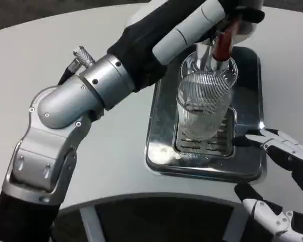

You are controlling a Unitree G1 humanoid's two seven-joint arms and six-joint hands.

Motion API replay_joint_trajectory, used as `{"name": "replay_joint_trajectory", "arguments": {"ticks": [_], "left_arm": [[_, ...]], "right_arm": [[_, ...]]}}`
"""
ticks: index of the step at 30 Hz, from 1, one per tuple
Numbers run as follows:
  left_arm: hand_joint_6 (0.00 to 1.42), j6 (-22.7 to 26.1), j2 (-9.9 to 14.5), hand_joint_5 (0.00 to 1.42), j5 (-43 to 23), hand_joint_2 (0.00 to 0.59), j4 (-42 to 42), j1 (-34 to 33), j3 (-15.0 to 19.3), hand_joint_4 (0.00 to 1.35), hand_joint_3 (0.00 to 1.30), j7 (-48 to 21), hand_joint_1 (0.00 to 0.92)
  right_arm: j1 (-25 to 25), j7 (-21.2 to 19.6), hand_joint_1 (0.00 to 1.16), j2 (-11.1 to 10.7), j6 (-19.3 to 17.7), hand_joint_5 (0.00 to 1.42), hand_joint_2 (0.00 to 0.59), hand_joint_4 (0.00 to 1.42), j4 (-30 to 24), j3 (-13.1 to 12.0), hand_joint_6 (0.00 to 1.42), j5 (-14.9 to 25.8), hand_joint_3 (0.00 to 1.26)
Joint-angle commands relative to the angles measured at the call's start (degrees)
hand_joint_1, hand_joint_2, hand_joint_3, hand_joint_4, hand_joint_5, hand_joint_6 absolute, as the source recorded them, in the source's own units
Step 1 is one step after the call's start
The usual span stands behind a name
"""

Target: Grasp the cup under the faucet to collect the drink, then remove the cup.

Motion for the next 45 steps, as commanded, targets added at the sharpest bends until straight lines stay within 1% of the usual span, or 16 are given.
{"name": "replay_joint_trajectory", "arguments": {"ticks": [1,8,14,20,34,40,45], "left_arm": [[0.22,-1.4,-0.2,0.21,0.9,0.07,1.9,-0.2,-0.3,0.09,0.11,-0.7,0.0],[0.22,-2.6,0.0,0.2,1.9,0.071,5.4,-0.7,-1.3,0.09,0.11,-1.8,0.0],[0.22,-4.2,0.1,0.2,3.9,0.071,9.6,-1.2,-2.9,0.09,0.11,-4.1,0.0],[0.22,-6.5,0.6,0.2,5.6,0.071,12.5,-1.9,-4.6,0.09,0.12,-5.1,0.0],[0.22,-13.5,2.4,0.2,12.7,0.071,14.9,-3.5,-7.5,0.09,0.12,-5.1,0.0],[0.21,-15.5,2.5,0.18,14.7,0.071,15.6,-3.4,-8.5,0.08,0.12,-5.1,0.0],[0.21,-18.7,3.0,0.18,17.5,0.069,15.5,-3.1,-9.2,0.08,0.12,-3.4,0.0]], "right_arm": [[0.9,-0.3,0.45,-0.1,-0.9,0.06,0.428,0.12,-0.4,-0.4,0.06,0.5,0.24],[0.2,0.0,0.45,-0.6,-0.7,0.06,0.428,0.12,-0.3,-0.1,0.06,0.8,0.24],[-1.1,0.3,0.45,-0.8,0.0,0.06,0.428,0.12,-0.2,1.0,0.06,0.6,0.24],[-2.0,0.3,0.45,-0.9,0.4,0.06,0.428,0.12,0.3,1.5,0.06,0.7,0.24],[-3.9,-0.3,0.45,0.0,2.3,0.06,0.428,0.13,1.3,2.3,0.06,1.5,0.24],[-4.3,-0.4,0.45,0.4,3.1,0.06,0.428,0.13,1.5,2.9,0.06,1.6,0.24],[-5.2,-0.4,0.45,0.7,4.3,0.06,0.428,0.13,1.7,3.0,0.06,1.6,0.24]]}}
